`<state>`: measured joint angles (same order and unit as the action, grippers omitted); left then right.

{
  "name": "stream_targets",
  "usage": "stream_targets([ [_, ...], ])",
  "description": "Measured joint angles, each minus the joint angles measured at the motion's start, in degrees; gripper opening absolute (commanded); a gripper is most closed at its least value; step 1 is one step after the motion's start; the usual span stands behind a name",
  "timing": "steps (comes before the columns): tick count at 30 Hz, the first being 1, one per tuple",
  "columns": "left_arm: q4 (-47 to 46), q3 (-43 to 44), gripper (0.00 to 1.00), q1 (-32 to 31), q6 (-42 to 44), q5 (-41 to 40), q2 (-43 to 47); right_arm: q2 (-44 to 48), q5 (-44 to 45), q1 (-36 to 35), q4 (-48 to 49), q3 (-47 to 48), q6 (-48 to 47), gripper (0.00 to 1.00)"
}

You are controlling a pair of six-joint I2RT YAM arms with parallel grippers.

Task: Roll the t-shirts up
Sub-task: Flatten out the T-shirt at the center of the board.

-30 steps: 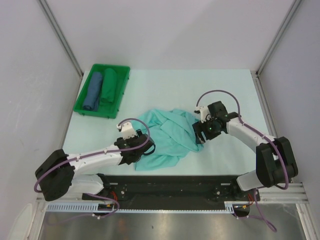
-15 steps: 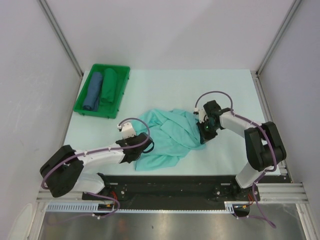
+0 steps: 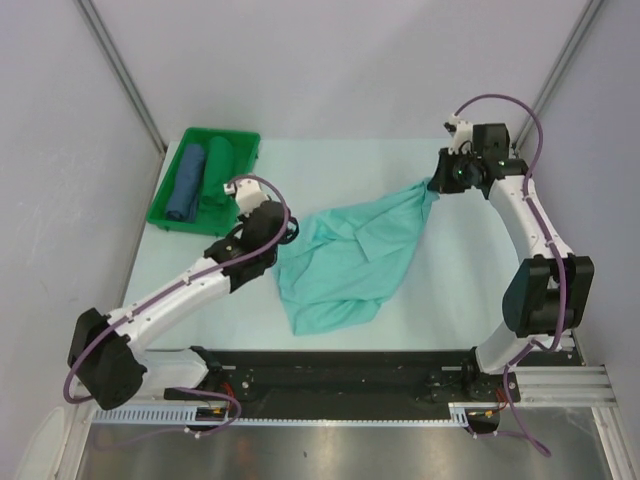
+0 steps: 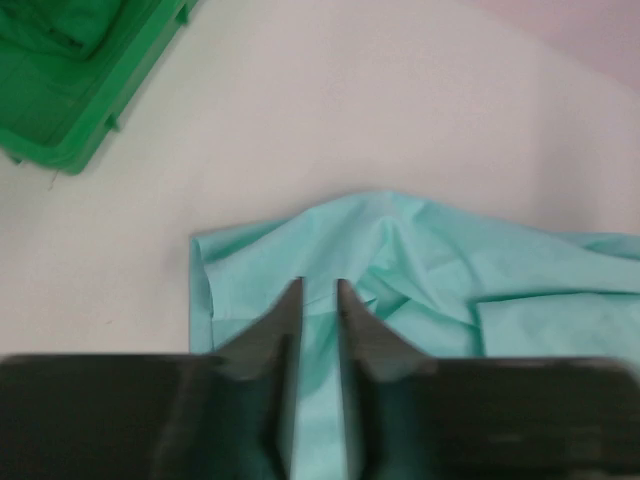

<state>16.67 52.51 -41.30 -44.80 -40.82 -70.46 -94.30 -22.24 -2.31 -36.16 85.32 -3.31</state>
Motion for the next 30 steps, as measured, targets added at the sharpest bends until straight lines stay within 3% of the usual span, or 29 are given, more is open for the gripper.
stream_targets([
  [2, -1.3, 2.5, 0.64, 0.4, 1.7, 0.9, 0.2, 0.1, 0.7, 0.0, 0.9, 1.7, 0.3, 0.0],
  [9, -2.4, -1.6, 0.57, 2.2, 2.8, 8.0, -3.4, -1.7, 0.7, 1.4, 2.0, 2.3, 0.1, 0.0],
  [21, -7.2, 0.8, 0.58, 5.8, 1.1, 16.0, -25.5, -5.6, 0.5, 3.6, 1.6, -0.2, -0.2, 0.0],
  [24, -7.7, 1.9, 0.47, 6.0, 0.4, 16.0, -27.5, -5.7, 0.3, 4.4, 1.7, -0.2, -0.2, 0.0],
  [25, -7.9, 2.3, 0.29, 6.1, 0.2, 16.0, -28.0, -5.8, 0.2, 4.5, 1.7, -0.2, -0.2, 0.0],
  [28, -8.0, 4.2, 0.0, 6.4, 0.1, 15.7, -29.5, -6.0, 0.1, 5.0, 2.0, -0.2, -0.1, 0.0],
  [30, -7.9, 6.0, 0.0, 6.8, 0.5, 15.5, -30.0, -6.1, 0.0, 5.1, 2.6, -0.2, -0.1, 0.0],
])
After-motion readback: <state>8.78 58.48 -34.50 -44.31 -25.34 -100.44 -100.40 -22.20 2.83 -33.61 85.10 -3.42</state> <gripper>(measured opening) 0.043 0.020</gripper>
